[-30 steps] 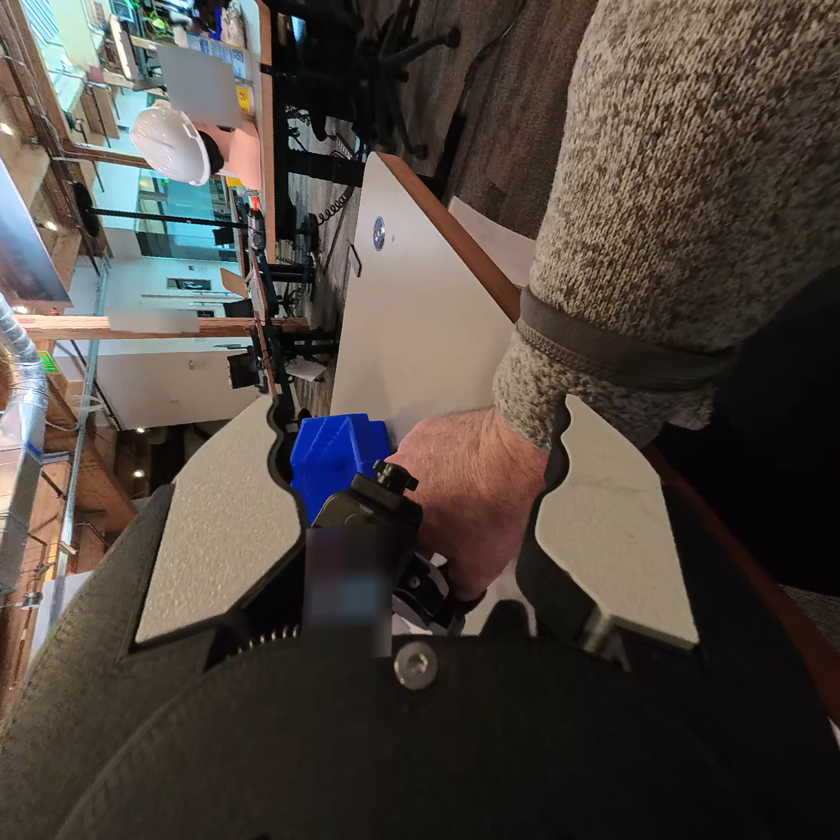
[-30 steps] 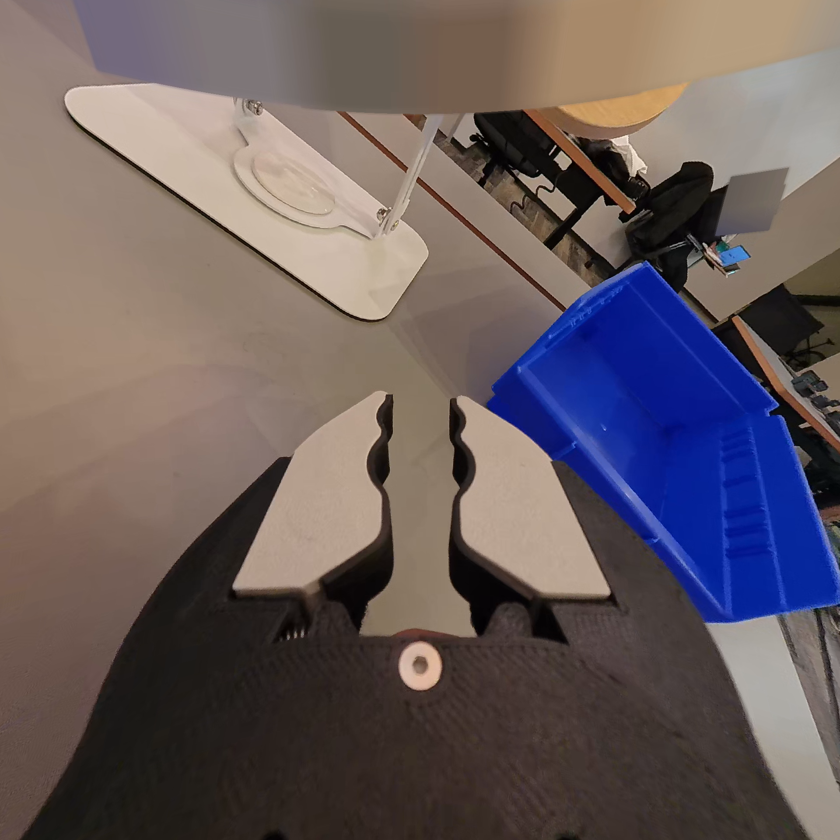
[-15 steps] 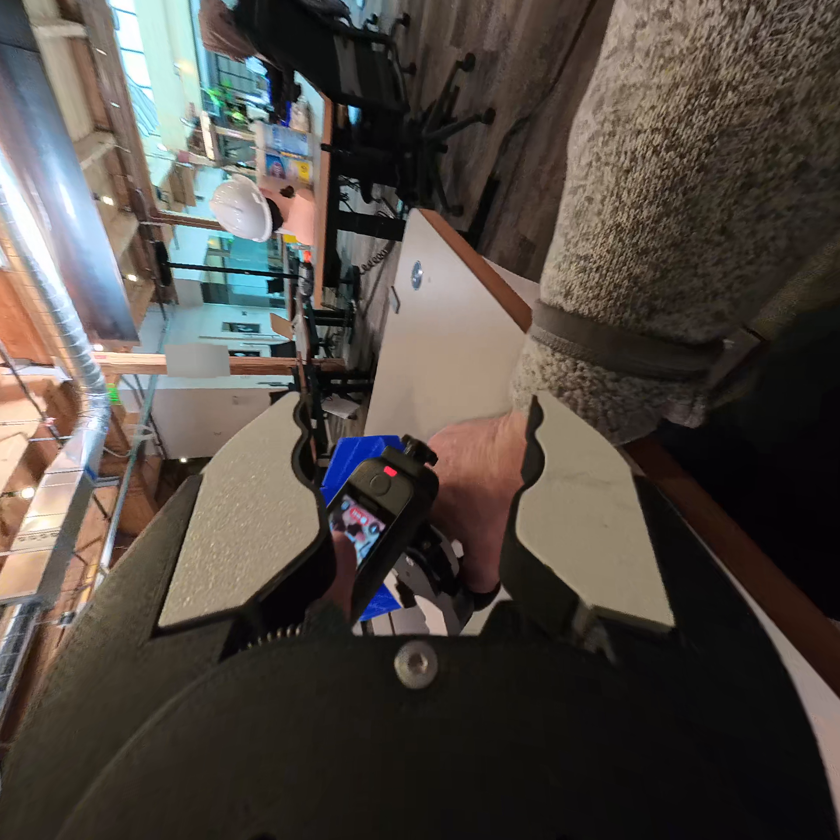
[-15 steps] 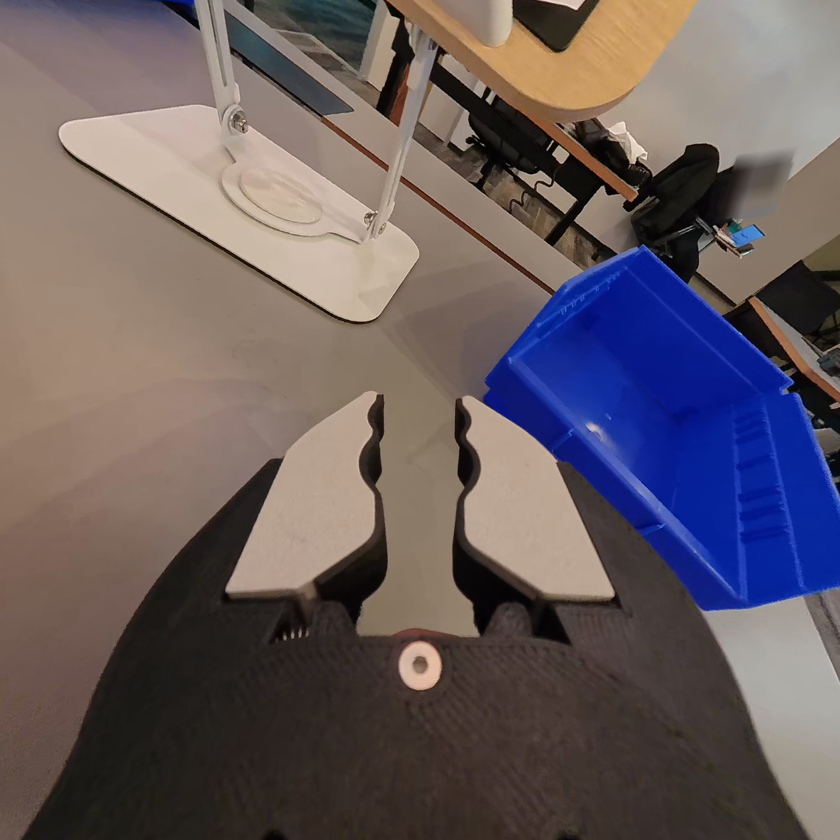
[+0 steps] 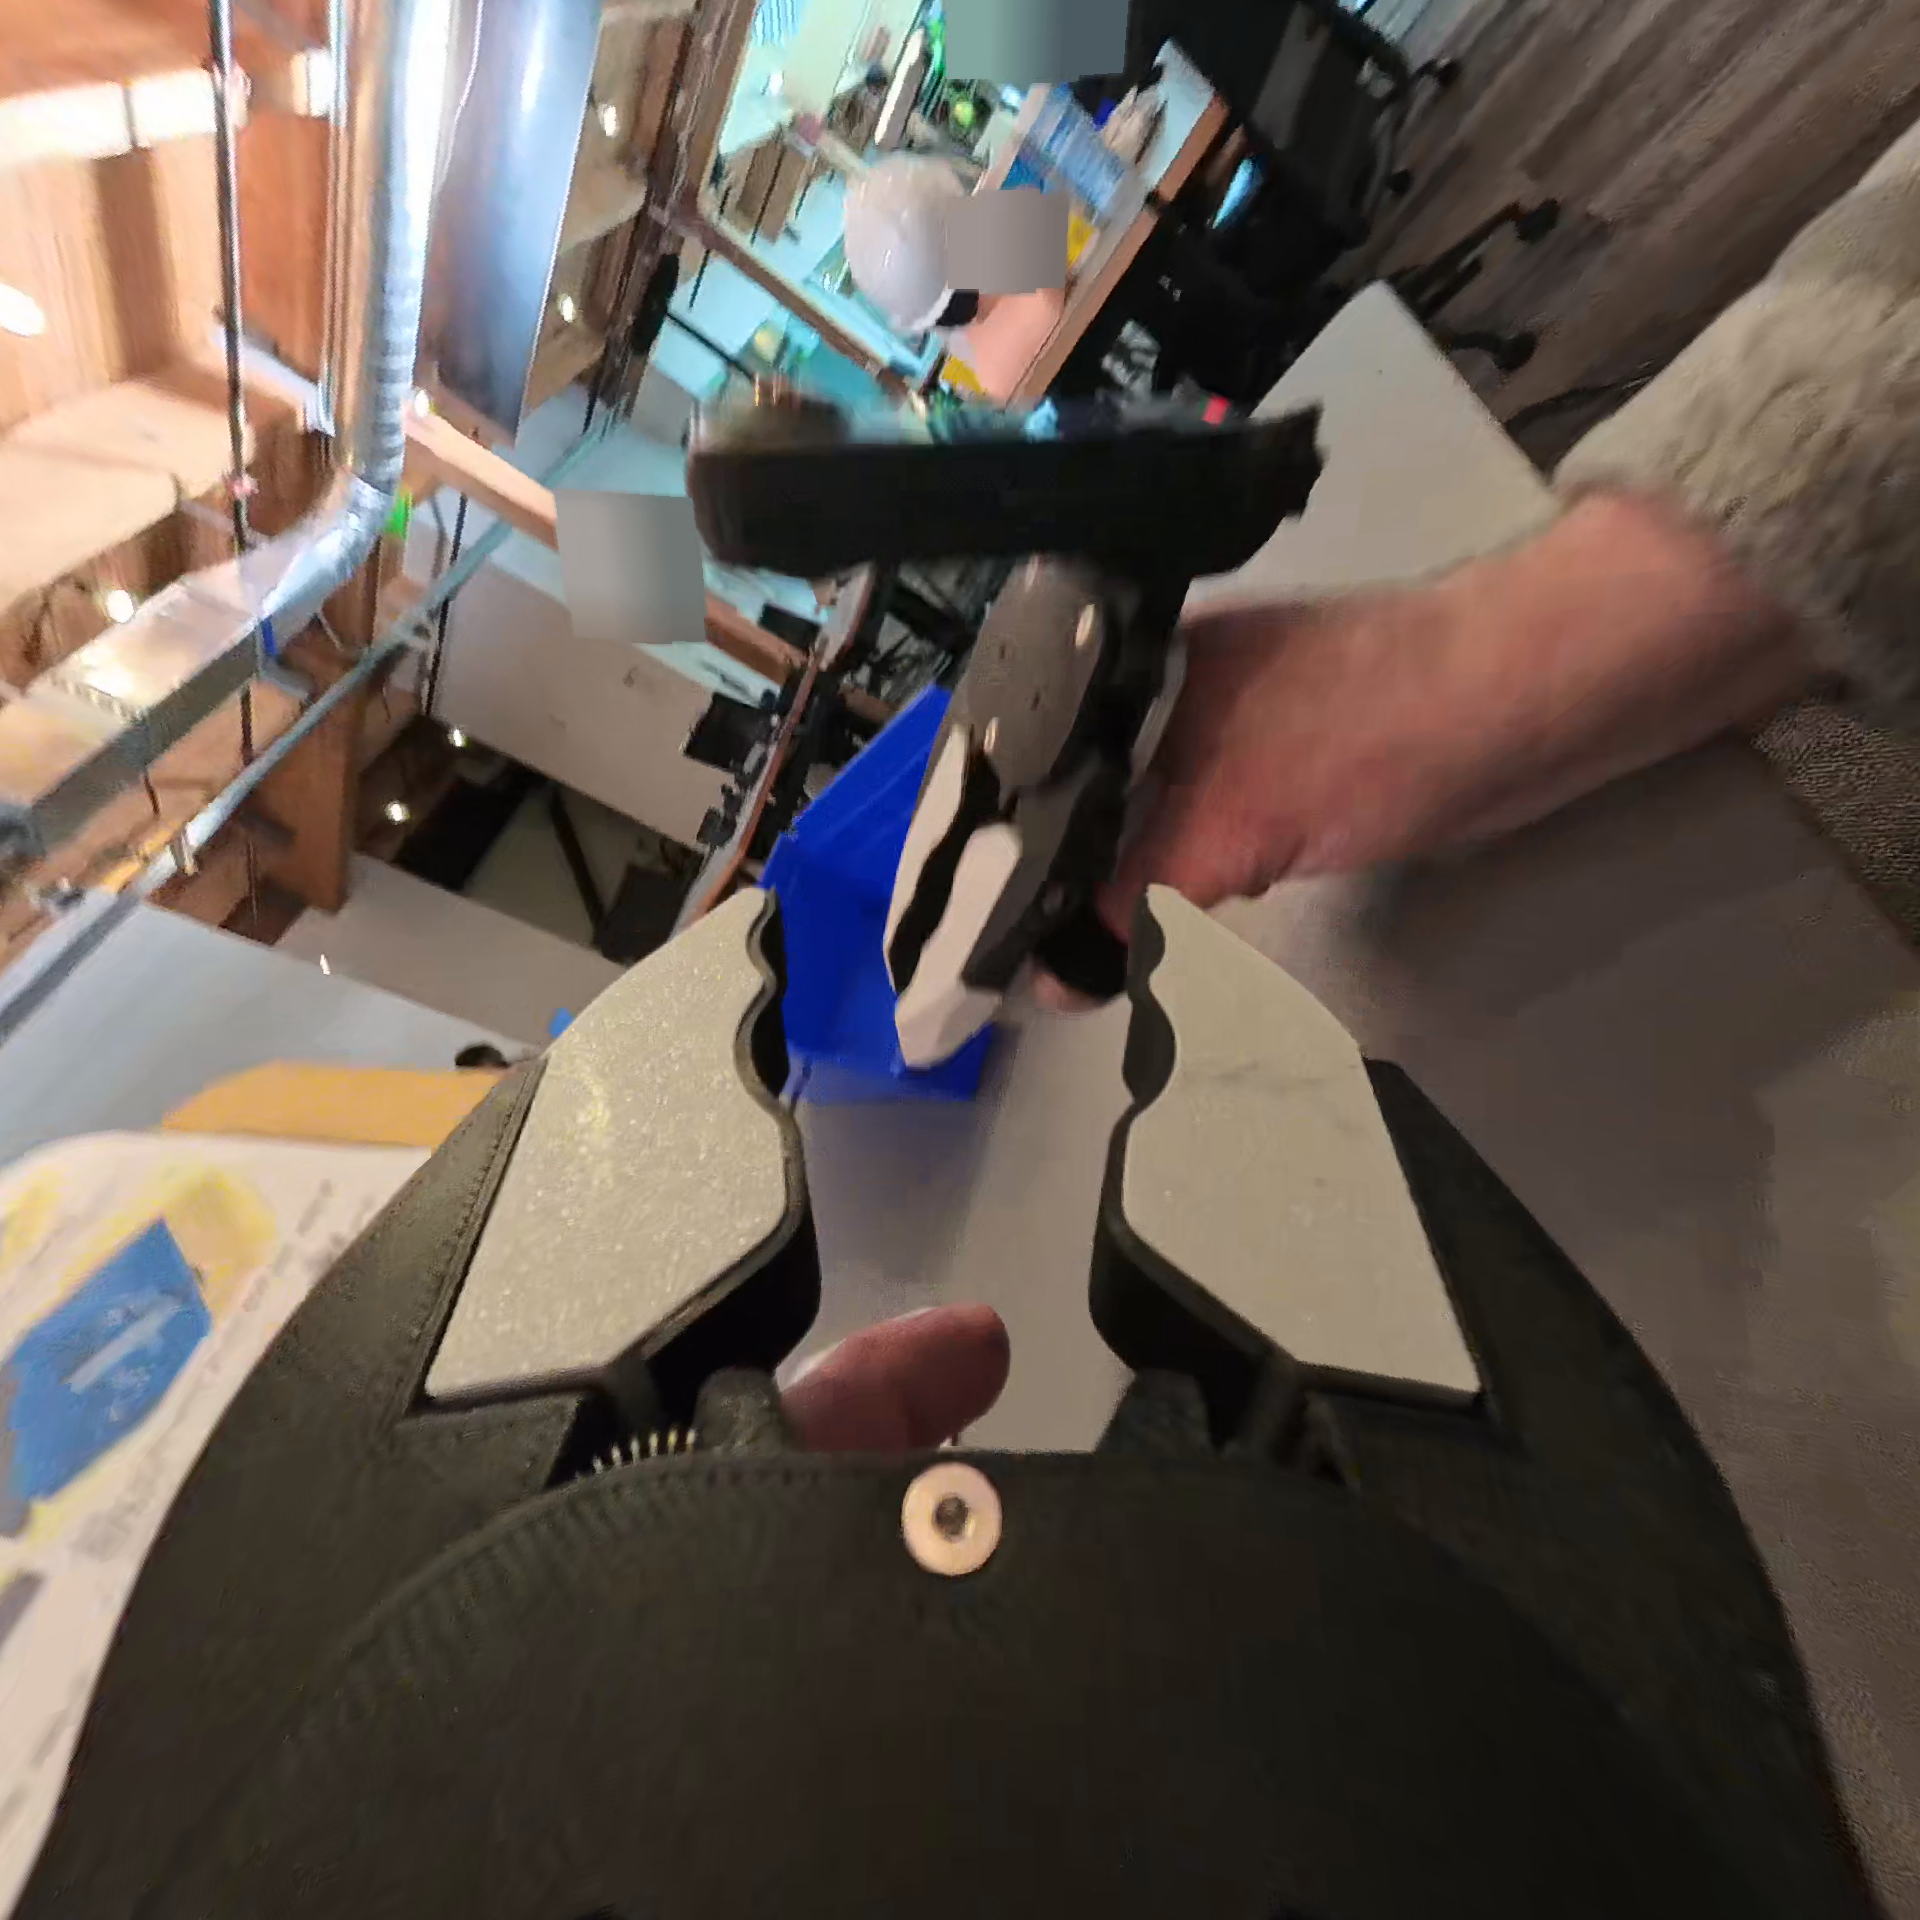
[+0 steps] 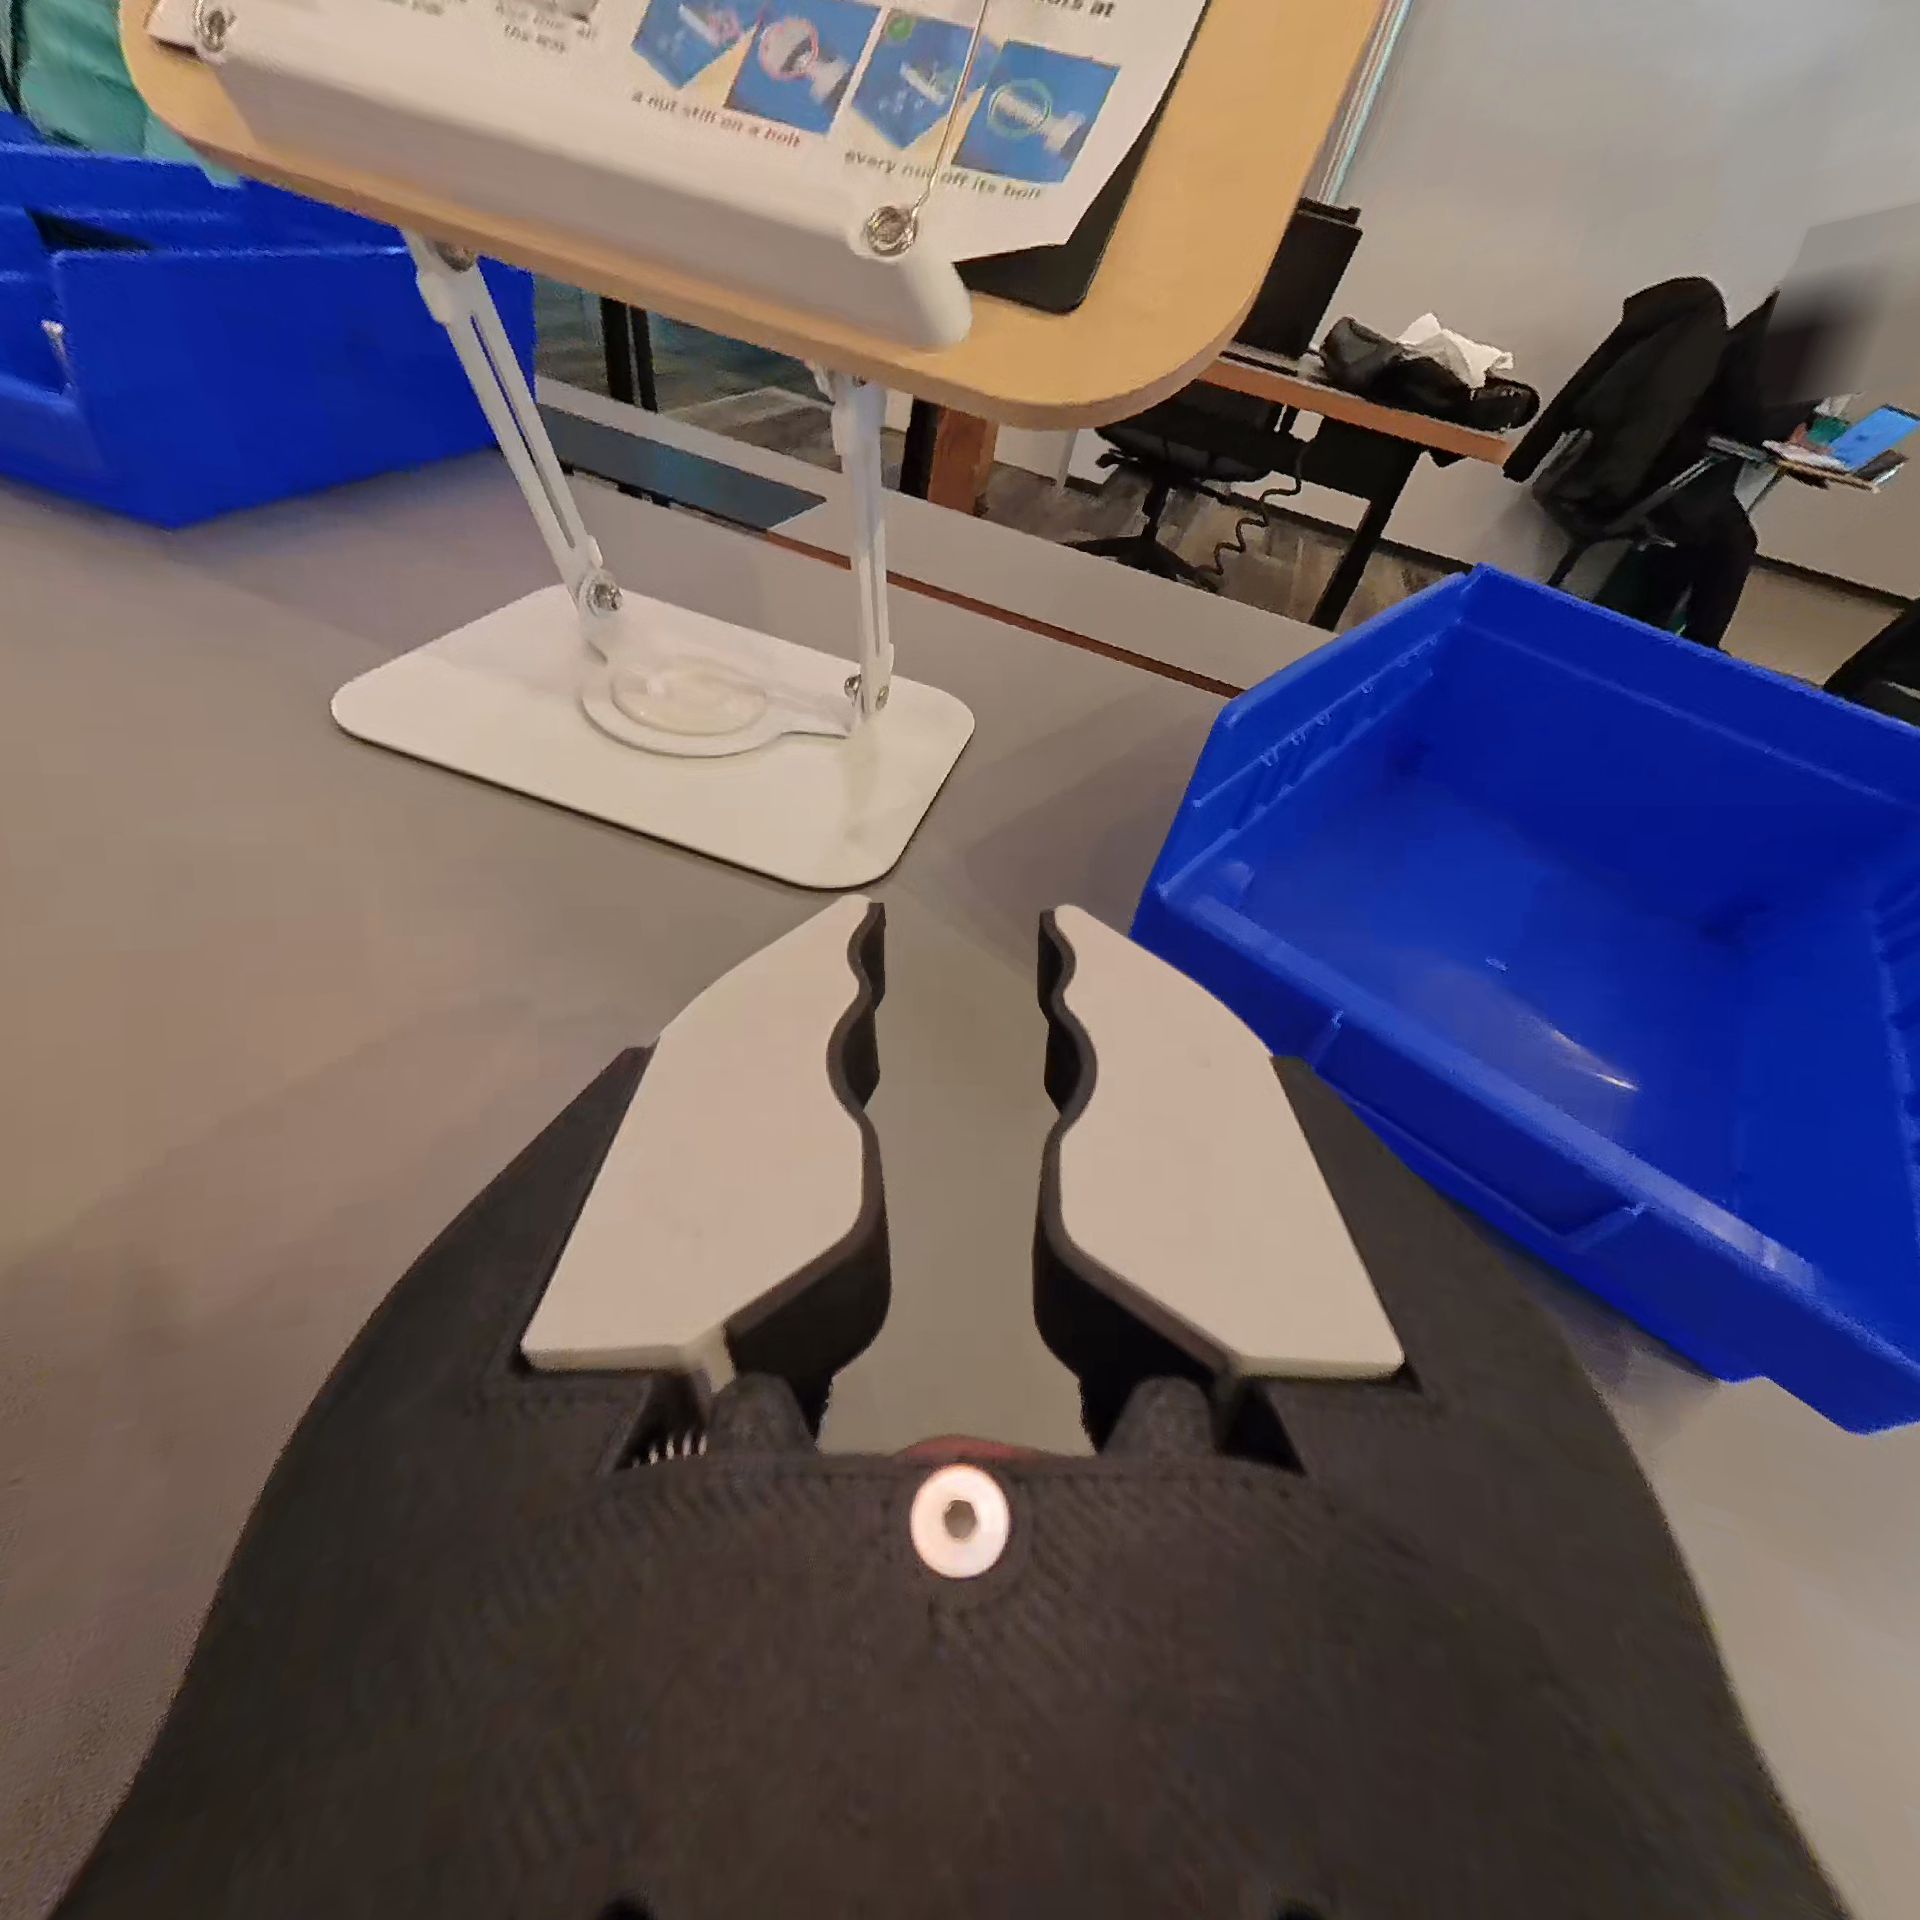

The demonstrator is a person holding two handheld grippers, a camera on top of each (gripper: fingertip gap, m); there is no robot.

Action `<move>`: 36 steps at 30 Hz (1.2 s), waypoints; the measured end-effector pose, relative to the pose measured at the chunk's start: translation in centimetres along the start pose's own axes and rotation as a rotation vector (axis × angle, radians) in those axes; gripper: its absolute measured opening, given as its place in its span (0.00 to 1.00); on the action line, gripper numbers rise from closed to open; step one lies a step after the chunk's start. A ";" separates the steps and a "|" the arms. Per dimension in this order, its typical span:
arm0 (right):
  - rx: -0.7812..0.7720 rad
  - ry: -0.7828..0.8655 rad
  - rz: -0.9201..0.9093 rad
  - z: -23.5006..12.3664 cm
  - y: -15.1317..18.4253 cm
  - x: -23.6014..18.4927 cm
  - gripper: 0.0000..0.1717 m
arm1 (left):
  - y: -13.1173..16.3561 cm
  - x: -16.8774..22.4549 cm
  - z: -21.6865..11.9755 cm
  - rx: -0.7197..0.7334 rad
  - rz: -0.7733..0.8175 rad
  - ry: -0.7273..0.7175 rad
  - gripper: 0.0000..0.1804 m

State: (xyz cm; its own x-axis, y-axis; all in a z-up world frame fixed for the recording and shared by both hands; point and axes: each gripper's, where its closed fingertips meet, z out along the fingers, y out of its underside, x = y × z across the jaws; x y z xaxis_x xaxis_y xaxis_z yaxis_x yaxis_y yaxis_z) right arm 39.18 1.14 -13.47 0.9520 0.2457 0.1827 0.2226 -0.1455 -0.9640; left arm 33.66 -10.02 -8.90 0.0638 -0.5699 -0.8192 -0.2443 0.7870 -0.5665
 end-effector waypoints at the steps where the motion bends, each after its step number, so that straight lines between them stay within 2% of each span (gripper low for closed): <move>1: 0.007 0.006 0.018 0.0 -0.2 0.2 0.16 | 1.2 -0.2 0.2 -0.021 -0.031 -0.004 0.35; 4: 0.042 0.003 0.070 0.0 -1.1 0.7 0.15 | 3.4 -1.0 0.6 -0.046 -0.129 -0.018 0.35; 13: 0.155 -0.014 0.187 -0.9 -3.8 2.9 0.10 | 7.6 -2.2 1.3 -0.079 -0.372 -0.040 0.32; 19: 0.224 -0.058 0.221 -0.9 -5.7 3.2 0.02 | 8.7 -2.6 1.9 -0.085 -0.462 -0.040 0.31; 26: 0.287 -0.178 0.260 0.1 -7.5 1.5 0.00 | 10.5 -4.1 1.8 -0.092 -0.578 -0.086 0.29; 36: 0.380 -0.241 0.229 0.6 -10.3 -1.0 0.00 | 12.8 -5.1 1.6 -0.104 -0.686 -0.122 0.27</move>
State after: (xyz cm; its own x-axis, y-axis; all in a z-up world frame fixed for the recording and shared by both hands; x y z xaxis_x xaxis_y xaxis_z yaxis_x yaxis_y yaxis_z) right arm 35.78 2.92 -3.87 0.8820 0.4688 -0.0488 -0.1216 0.1264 -0.9845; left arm 31.71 3.37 -12.09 0.3429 -0.8941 -0.2880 -0.2013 0.2295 -0.9523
